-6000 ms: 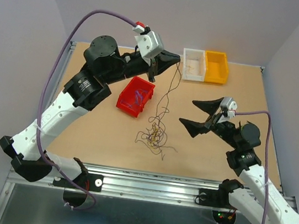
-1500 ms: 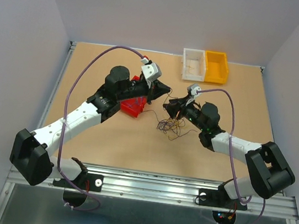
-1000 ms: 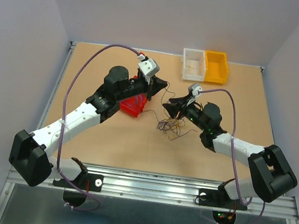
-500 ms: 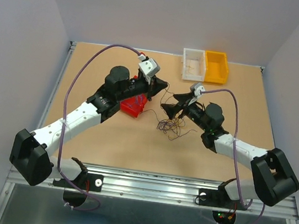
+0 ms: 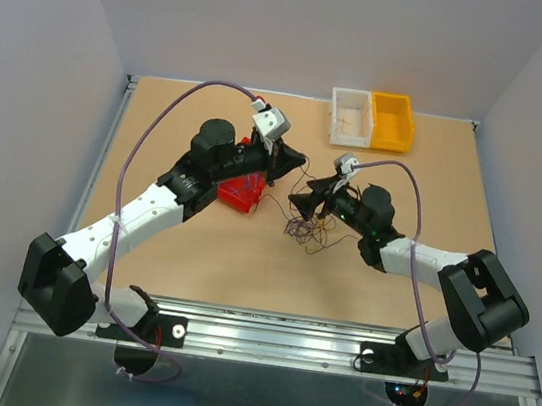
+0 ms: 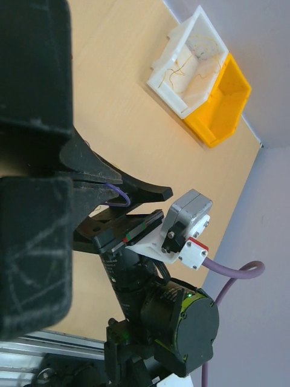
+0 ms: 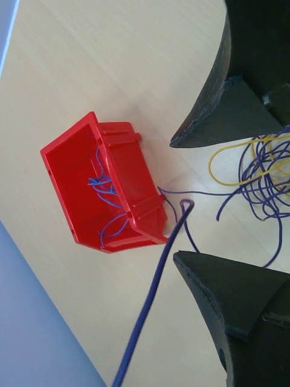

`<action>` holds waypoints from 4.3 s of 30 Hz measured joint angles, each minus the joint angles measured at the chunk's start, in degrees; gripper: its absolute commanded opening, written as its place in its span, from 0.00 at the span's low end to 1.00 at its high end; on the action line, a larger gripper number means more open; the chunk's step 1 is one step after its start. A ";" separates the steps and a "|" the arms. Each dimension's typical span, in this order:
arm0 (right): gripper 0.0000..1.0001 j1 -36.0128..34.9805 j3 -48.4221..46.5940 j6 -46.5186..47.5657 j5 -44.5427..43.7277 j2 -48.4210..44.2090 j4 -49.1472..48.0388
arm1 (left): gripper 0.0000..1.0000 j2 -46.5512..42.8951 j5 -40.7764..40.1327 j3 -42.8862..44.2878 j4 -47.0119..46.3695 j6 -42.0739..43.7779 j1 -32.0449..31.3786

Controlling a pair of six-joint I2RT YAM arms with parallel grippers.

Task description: Untangle the cables

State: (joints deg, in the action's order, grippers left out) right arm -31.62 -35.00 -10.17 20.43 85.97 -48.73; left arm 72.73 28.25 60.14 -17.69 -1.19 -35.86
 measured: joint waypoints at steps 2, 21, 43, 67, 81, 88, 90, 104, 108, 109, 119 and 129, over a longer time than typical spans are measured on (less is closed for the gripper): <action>0.78 0.00 -0.17 0.09 1.66 0.09 -0.09 | 0.00 0.07 0.20 0.00 0.00 -0.39 0.48; 1.00 0.02 7.30 2.19 -7.48 -16.98 -1.97 | 0.00 0.66 3.26 0.00 -0.11 -1.27 2.95; 1.00 -1.95 6.29 8.70 0.48 -18.78 13.38 | 0.00 0.63 1.01 0.00 -0.20 -0.94 3.13; 0.90 -3.72 -6.36 2.16 -10.75 4.11 4.28 | 0.00 0.59 5.16 0.00 -0.48 -1.92 3.32; 0.01 -3.72 -6.19 2.36 -1.90 5.18 -0.57 | 0.00 1.14 7.89 0.00 -2.45 -6.80 10.34; 0.01 -3.72 0.46 4.39 10.21 -7.50 -0.90 | 0.00 5.33 7.41 0.00 -5.79 -10.97 15.43; 0.01 -3.72 2.12 4.55 13.07 -13.14 -0.24 | 0.00 7.61 8.13 0.00 -6.08 -11.78 15.47; 0.01 -3.02 8.79 0.46 6.69 -33.48 4.87 | 0.00 26.84 25.70 12.87 -2.08 -12.13 12.41; 0.01 -3.04 8.79 -2.45 -0.46 -33.33 1.29 | 0.00 26.97 21.57 12.87 -0.28 -9.64 10.45; 0.01 -3.04 8.79 -3.15 -2.43 -33.16 0.24 | 0.00 26.97 20.57 12.87 -0.20 -9.07 10.01; 0.01 -3.69 0.07 -6.19 -23.50 -19.30 -9.75 | 0.00 27.65 14.71 13.29 0.72 -6.12 8.79; 0.01 -3.93 -20.46 0.96 -41.59 0.37 -9.66 | 0.00 26.86 10.67 13.60 2.10 -3.19 4.46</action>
State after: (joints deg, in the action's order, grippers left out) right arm -35.55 -55.46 -9.21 -21.17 86.35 -58.39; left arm 99.59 38.92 73.73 -15.59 -4.38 -31.40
